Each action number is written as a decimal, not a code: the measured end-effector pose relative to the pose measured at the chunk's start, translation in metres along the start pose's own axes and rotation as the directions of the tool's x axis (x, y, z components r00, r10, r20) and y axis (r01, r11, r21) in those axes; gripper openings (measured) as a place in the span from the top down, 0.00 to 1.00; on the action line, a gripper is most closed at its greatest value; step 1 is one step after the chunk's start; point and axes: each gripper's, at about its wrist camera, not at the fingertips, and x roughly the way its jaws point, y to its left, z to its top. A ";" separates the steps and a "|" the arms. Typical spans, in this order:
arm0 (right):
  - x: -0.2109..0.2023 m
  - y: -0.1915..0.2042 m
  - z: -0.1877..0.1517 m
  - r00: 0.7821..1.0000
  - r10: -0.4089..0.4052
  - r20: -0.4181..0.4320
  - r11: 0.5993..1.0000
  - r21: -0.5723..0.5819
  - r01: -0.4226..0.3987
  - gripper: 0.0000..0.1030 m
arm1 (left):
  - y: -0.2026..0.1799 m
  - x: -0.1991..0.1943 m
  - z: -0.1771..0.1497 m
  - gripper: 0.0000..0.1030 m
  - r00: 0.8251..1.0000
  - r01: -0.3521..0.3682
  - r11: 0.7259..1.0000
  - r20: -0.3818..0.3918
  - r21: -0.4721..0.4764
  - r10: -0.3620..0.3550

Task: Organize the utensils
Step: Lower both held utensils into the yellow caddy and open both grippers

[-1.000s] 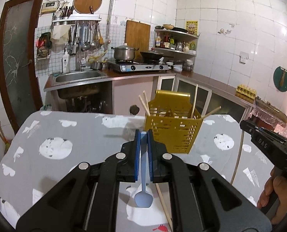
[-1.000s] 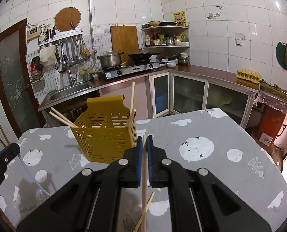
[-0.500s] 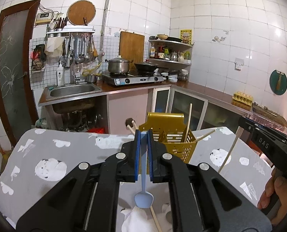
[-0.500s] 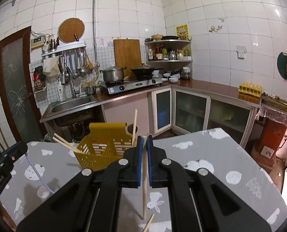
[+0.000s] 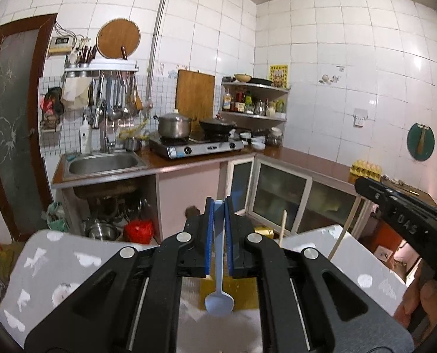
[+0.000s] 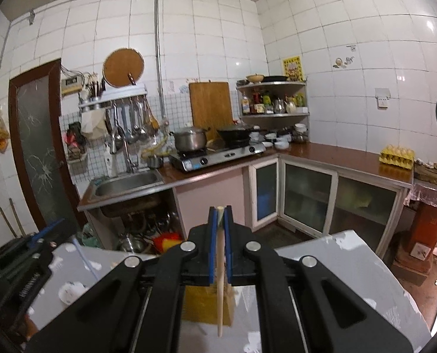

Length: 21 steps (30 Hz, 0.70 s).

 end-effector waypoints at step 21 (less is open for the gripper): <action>0.127 0.003 -0.008 0.999 -0.030 -0.039 0.999 -0.025 0.029 0.95 | 0.001 0.133 -0.026 0.94 0.998 0.012 1.000 -0.067 -0.002 -0.012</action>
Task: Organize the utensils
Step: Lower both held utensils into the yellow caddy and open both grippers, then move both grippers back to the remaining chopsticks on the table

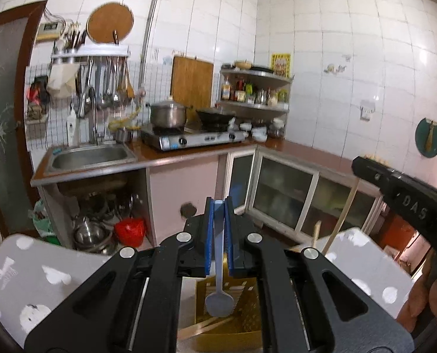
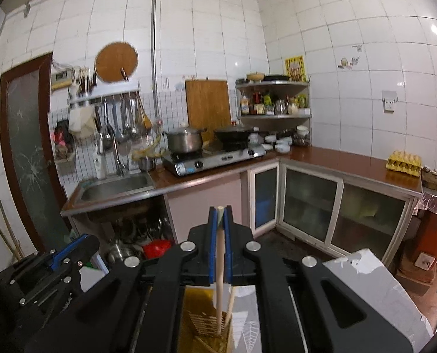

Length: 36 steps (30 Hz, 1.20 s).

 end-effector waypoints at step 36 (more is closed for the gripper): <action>-0.098 -0.080 -0.148 0.937 -0.147 -0.316 0.981 0.071 0.178 0.30 | 0.040 -0.154 -0.080 0.04 0.972 -0.215 0.977 -0.094 -0.003 0.213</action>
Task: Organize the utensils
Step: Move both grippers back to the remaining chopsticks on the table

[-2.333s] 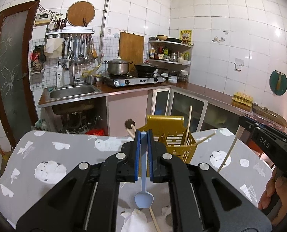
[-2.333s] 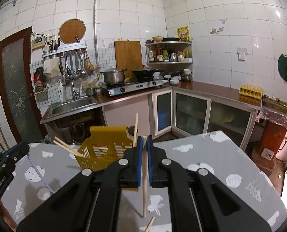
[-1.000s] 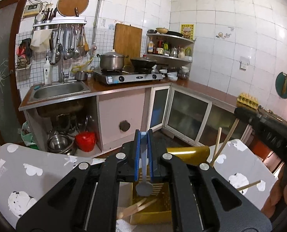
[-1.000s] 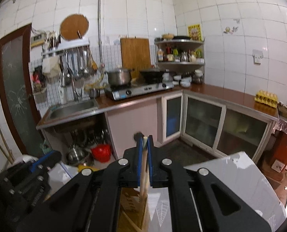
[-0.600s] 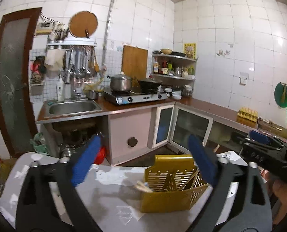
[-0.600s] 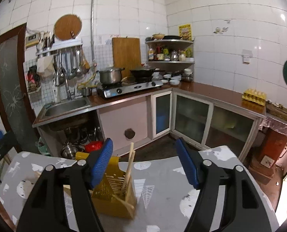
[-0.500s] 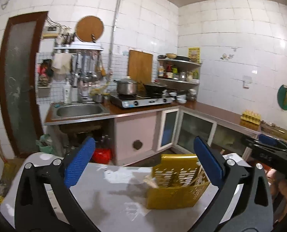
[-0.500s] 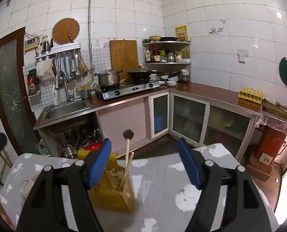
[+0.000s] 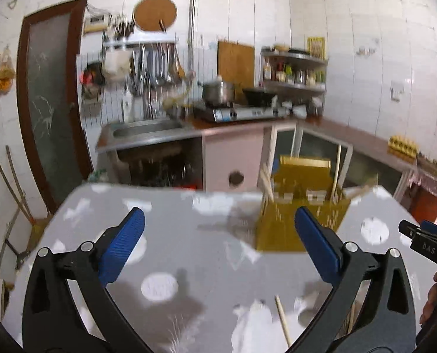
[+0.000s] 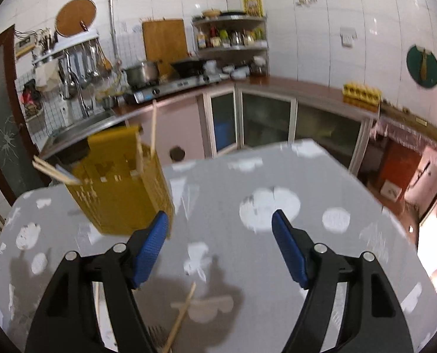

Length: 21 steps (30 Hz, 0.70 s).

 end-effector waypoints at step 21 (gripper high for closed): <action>0.065 0.028 -0.077 0.983 -0.046 -0.176 0.995 -0.091 0.030 0.31 | -0.033 0.079 -0.103 0.05 0.955 0.052 0.998 -0.290 -0.040 -0.061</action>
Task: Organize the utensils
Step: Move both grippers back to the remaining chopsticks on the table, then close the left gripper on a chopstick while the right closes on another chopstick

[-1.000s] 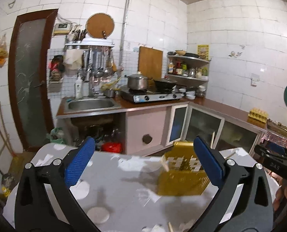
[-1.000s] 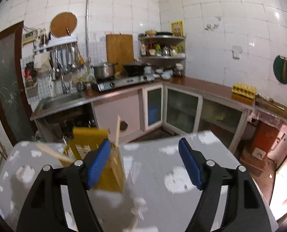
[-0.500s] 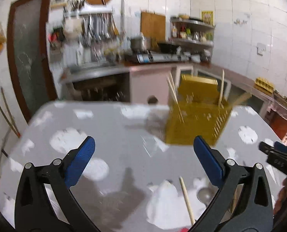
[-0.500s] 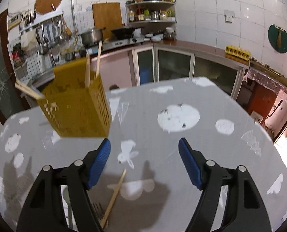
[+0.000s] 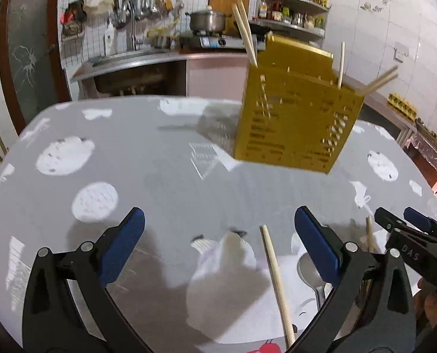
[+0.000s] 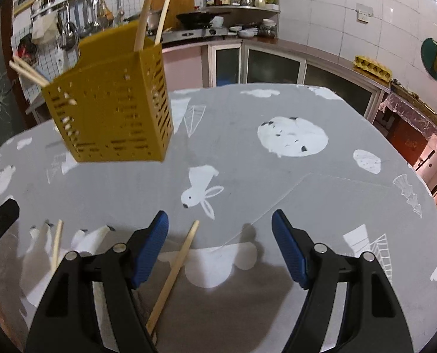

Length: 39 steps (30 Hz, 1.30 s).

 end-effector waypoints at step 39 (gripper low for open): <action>0.012 0.012 0.008 0.993 0.099 -0.060 0.995 0.017 -0.098 0.94 | -0.037 0.042 -0.006 0.95 0.974 0.100 0.995 -0.208 0.023 -0.093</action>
